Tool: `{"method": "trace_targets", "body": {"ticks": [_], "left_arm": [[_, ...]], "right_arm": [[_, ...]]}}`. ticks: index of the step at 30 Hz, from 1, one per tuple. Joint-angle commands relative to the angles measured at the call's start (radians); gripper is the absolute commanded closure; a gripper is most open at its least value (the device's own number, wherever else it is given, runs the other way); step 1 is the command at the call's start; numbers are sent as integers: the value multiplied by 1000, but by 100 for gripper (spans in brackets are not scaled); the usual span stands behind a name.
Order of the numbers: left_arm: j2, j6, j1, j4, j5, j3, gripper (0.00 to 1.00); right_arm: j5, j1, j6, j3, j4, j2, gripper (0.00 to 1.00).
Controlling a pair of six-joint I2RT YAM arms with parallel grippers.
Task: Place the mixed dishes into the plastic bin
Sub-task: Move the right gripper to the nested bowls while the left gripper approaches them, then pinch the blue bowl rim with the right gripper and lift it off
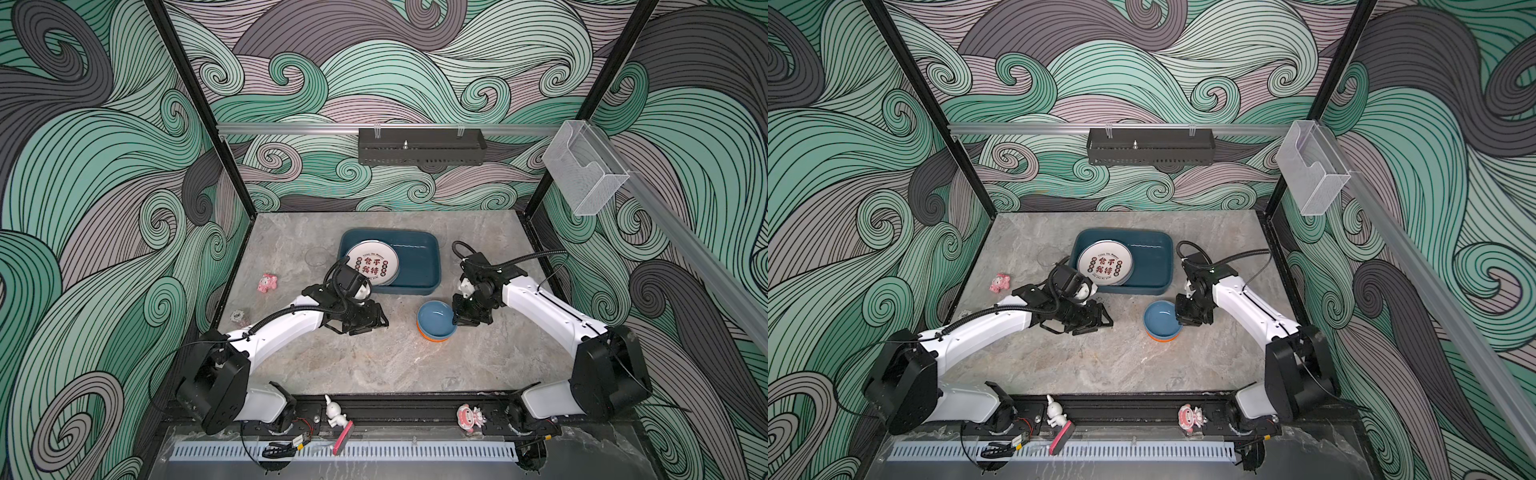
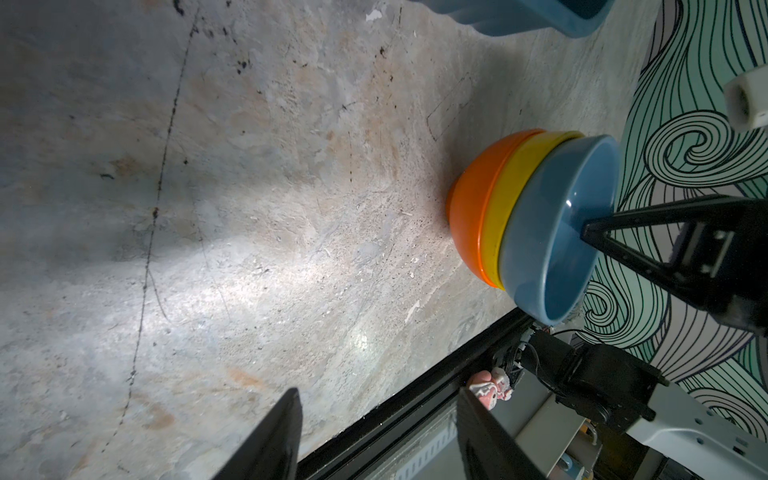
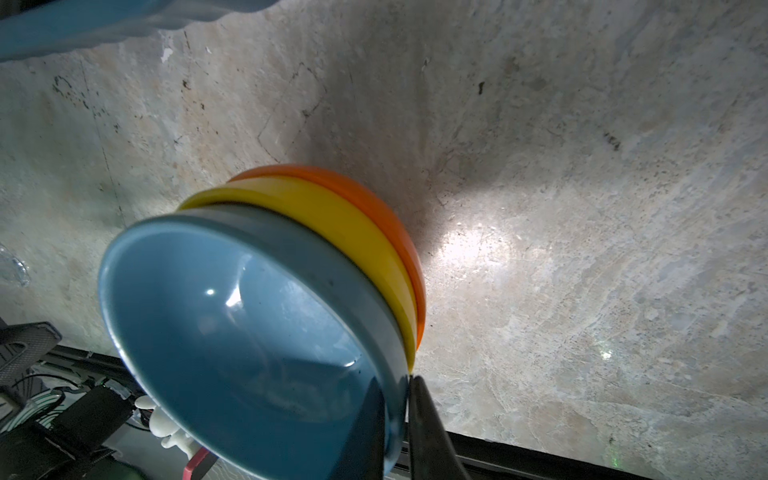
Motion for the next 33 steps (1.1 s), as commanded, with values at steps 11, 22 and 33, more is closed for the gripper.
{"method": "trace_targets", "body": {"ticks": [11, 22, 33], "left_arm": [[3, 3, -9, -6, -13, 24, 38], [-47, -8, -8, -9, -52, 5, 38], [-154, -19, -2, -48, -151, 6, 35]], "right_arm": [[7, 4, -31, 29, -36, -42, 96], [39, 4, -53, 132, -90, -52, 98], [73, 4, -45, 300, -90, 45, 100]]}}
